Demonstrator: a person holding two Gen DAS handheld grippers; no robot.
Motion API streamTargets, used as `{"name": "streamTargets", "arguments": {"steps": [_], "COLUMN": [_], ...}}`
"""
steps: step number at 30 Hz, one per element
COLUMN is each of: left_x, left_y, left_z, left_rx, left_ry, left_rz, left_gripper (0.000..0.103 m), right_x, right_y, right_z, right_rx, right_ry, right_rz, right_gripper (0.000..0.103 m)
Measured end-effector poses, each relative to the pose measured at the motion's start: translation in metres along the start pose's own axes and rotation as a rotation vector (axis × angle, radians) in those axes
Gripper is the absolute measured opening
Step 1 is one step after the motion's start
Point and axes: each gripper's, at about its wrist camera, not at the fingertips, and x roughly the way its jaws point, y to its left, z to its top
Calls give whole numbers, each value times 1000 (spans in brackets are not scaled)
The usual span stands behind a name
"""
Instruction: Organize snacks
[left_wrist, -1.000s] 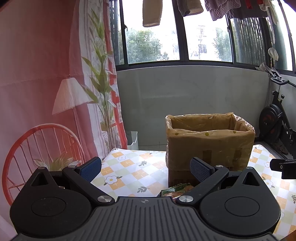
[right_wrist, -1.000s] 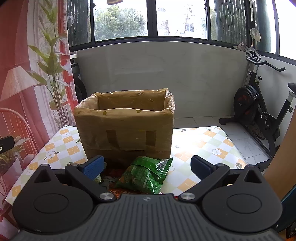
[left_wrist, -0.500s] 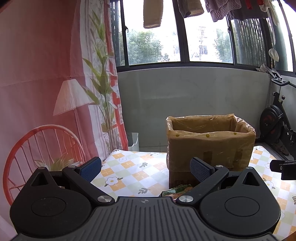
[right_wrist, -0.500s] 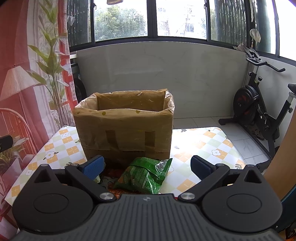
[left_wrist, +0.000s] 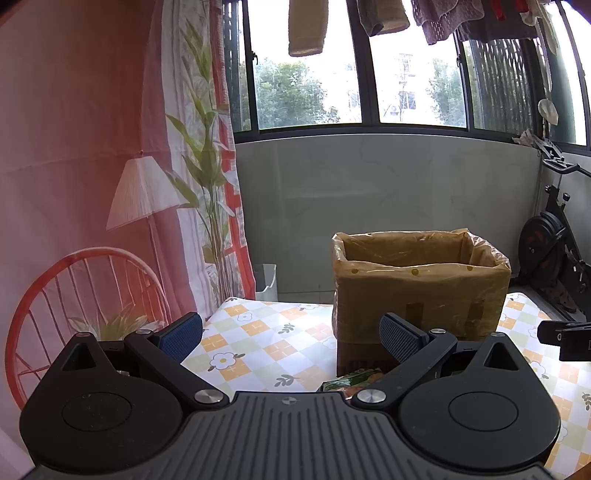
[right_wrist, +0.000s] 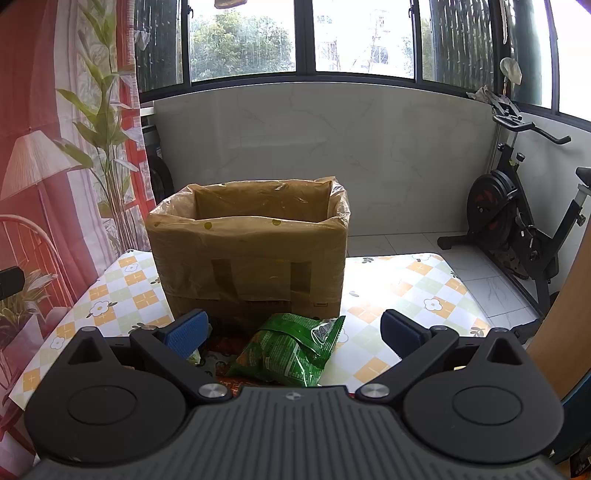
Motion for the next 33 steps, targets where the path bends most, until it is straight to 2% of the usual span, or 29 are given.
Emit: {"name": "streamTargets", "arguments": {"steps": [33], "left_x": [14], "left_y": [4], "left_z": [-3], "left_rx": [-25], "left_ry": [37], "left_rz": [11], "left_gripper": [103], "right_x": [11], "right_y": [-2], "right_z": [-4], "right_rx": [9], "right_ry": [10], "right_rz": [12], "right_gripper": [101]}}
